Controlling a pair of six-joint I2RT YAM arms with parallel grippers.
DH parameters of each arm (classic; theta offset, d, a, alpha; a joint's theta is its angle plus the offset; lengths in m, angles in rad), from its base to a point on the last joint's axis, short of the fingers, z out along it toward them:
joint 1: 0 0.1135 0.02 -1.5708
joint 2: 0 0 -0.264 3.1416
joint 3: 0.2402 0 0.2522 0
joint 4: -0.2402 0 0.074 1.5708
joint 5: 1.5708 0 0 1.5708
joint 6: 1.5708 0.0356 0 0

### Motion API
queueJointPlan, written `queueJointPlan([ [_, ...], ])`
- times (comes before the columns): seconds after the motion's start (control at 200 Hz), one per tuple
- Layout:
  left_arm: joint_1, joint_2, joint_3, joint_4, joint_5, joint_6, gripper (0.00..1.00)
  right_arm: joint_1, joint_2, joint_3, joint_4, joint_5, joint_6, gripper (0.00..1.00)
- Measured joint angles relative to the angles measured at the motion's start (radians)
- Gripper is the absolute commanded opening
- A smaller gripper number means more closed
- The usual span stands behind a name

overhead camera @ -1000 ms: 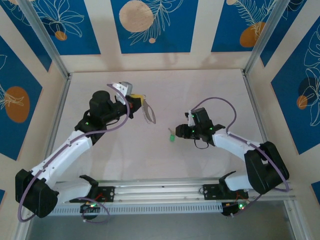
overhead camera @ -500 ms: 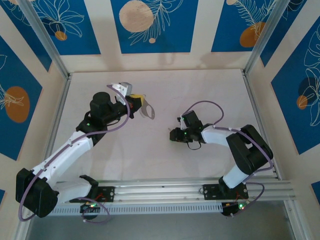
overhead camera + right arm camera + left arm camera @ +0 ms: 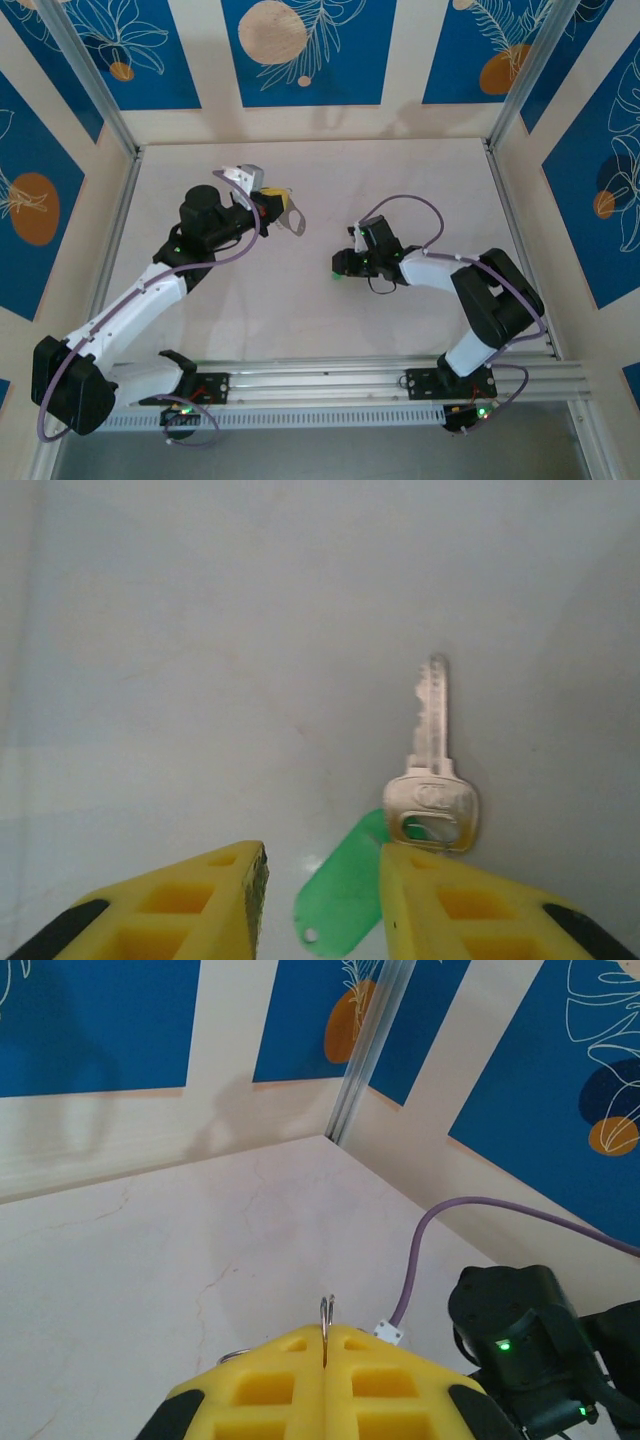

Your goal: Put the keys on the keyring

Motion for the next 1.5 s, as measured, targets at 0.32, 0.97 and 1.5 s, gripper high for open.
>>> queueJointPlan([
  [0.32, 0.0, 0.005, -0.004, 0.006, 0.0, -0.003, 0.0, 0.004, -0.028, 0.0, -0.052, 0.067, -0.017, 0.28],
  [0.97, 0.0, 0.005, -0.005, 0.007, 0.0, -0.002, 0.0, 0.039, 0.112, 0.088, -0.098, 0.119, -0.018, 0.25],
  [1.5, -0.003, 0.005, -0.008, 0.007, 0.0, -0.003, 0.0, 0.001, 0.124, 0.13, -0.082, 0.114, 0.012, 0.0],
])
